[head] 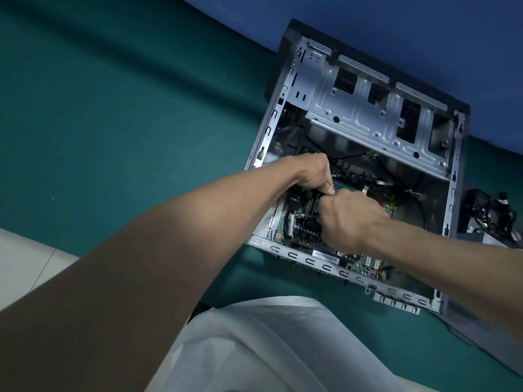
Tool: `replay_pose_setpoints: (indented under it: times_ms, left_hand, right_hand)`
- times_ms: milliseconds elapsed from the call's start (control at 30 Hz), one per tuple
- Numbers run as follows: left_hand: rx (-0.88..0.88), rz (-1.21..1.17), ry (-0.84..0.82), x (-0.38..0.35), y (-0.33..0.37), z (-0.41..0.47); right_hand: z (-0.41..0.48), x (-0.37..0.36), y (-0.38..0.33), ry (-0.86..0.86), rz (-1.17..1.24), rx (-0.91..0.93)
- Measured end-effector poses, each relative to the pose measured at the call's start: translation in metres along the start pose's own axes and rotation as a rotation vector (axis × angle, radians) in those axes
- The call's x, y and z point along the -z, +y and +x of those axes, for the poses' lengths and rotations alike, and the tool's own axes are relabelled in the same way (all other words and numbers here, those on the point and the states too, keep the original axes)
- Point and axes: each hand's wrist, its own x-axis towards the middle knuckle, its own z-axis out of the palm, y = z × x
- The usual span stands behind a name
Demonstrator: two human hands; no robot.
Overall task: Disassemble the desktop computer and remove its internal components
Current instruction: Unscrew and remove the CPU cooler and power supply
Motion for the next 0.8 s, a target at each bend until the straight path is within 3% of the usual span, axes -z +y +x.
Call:
replay_pose_setpoints:
  times_ms: [100,200,300,433,500,600,700,800]
  left_hand:
    - [-0.003,0.011,0.008,0.001,0.002,-0.003]
    - [-0.009,0.012,0.027,-0.001,0.001,-0.005]
    - [0.015,0.010,0.067,-0.002,-0.002,-0.007]
    - [0.003,-0.015,0.036,-0.003,-0.002,-0.004]
    - [0.000,-0.019,0.016,-0.003,-0.002,-0.003]
    - [0.003,-0.013,0.014,-0.001,-0.001,-0.004]
    - [0.013,0.035,0.032,0.000,0.003,-0.008]
    - [0.027,-0.002,0.022,-0.002,0.004,-0.011]
  right_hand:
    - [-0.005,0.007,-0.010,0.077,-0.403,0.322]
    - [0.002,0.018,-0.010,0.093,-0.367,0.352]
    - [0.008,0.014,0.005,0.051,0.106,0.053]
    - [0.012,0.008,0.014,-0.170,1.105,-0.576]
    - [0.015,0.005,0.013,-0.246,1.223,-0.672]
    - [0.018,0.006,0.006,-0.103,0.759,-0.490]
    - [0.009,0.014,-0.003,-0.012,0.158,-0.035]
    - [-0.001,0.019,-0.012,0.011,-0.284,0.341]
